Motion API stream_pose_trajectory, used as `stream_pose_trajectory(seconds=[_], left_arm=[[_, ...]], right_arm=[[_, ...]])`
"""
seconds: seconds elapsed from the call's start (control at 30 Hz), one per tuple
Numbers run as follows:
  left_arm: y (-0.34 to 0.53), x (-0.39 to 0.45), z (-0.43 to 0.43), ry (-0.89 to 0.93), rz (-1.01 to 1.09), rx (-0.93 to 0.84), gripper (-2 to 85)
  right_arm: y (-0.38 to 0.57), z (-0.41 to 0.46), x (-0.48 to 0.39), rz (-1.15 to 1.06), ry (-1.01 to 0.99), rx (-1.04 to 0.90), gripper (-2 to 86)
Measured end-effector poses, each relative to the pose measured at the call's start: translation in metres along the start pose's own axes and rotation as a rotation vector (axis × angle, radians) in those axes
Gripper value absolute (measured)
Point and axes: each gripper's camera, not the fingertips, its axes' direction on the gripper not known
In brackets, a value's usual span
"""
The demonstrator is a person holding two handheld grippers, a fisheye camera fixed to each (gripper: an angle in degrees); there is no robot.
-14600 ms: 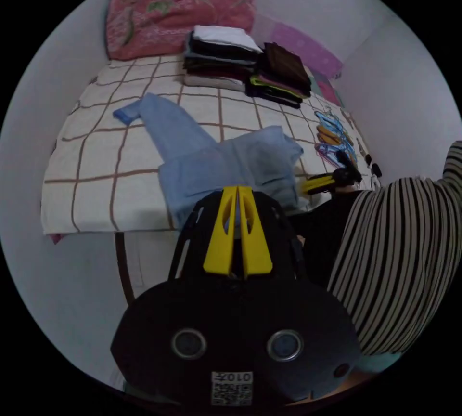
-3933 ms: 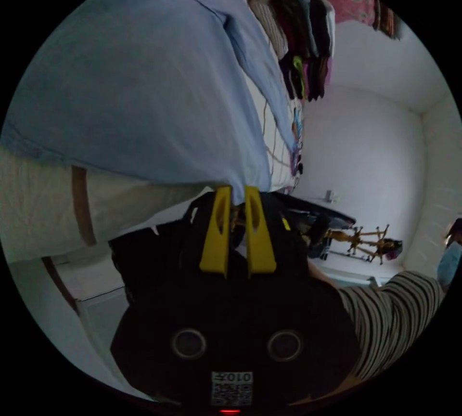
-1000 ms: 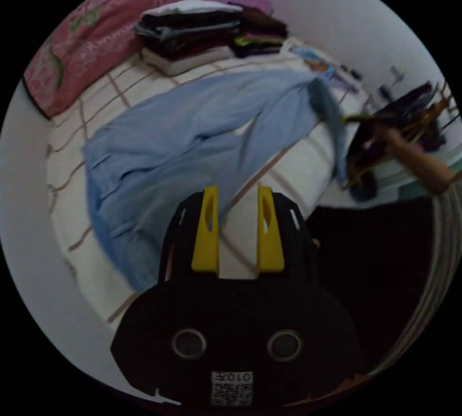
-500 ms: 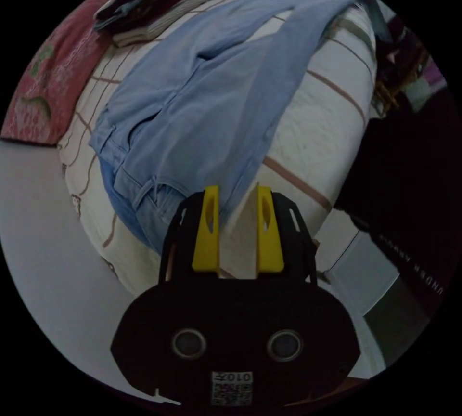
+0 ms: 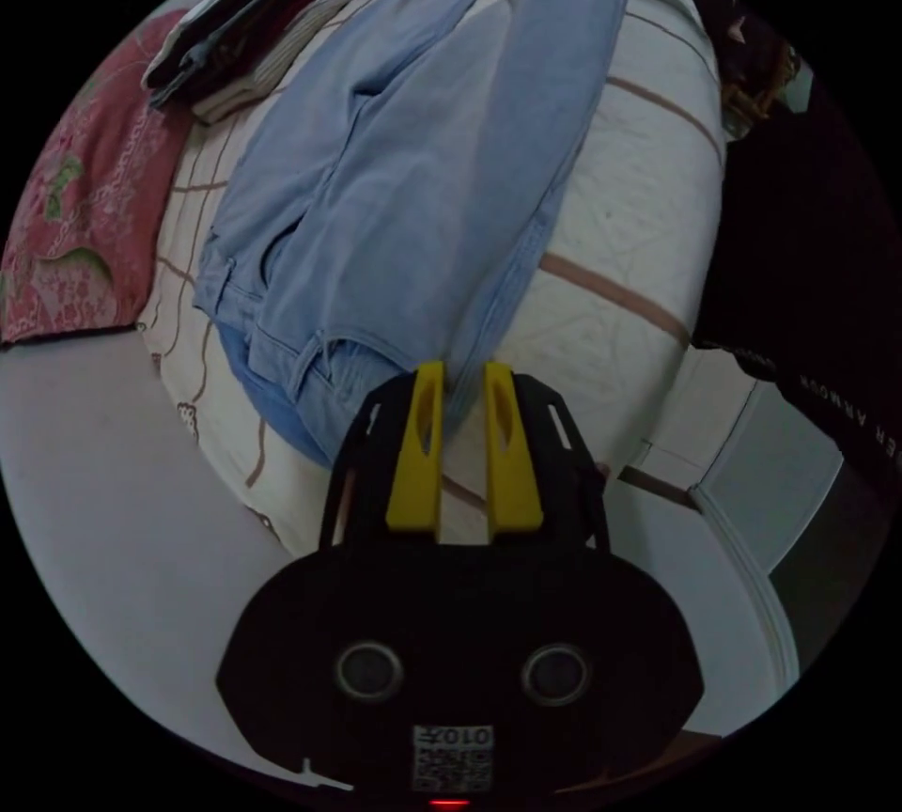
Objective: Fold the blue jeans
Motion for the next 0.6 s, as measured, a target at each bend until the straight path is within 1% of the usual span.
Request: stream_pose_trajectory(seconds=[0.07,0.13,0.23,0.3,0.4,0.6], left_arm=[[-0.003,-0.007,-0.005,-0.019,-0.016,0.012,4.1],[-0.003,-0.019,-0.012,0.022,-0.040,0.025,2.9],[0.004,-0.049,-0.026,0.064,-0.144,0.075,1.4],[0.010,-0.081,-0.039,0.103,-0.253,0.119,0.8],[0.010,-0.122,-0.054,0.159,-0.330,0.176,0.4],[-0.034,-0.201,-0.081,0.169,-0.357,0.165,0.1]], right_arm=[[-0.007,0.008,0.003,-0.016,0.020,-0.012,4.1],[-0.010,0.019,0.007,-0.026,0.034,-0.032,4.1],[-0.012,0.042,0.015,-0.038,0.010,-0.071,4.1],[-0.015,0.056,0.021,-0.046,-0.021,-0.097,4.2],[-0.026,0.078,0.030,-0.092,-0.045,-0.136,4.2],[-0.084,0.114,0.059,-0.250,-0.102,-0.166,4.1]])
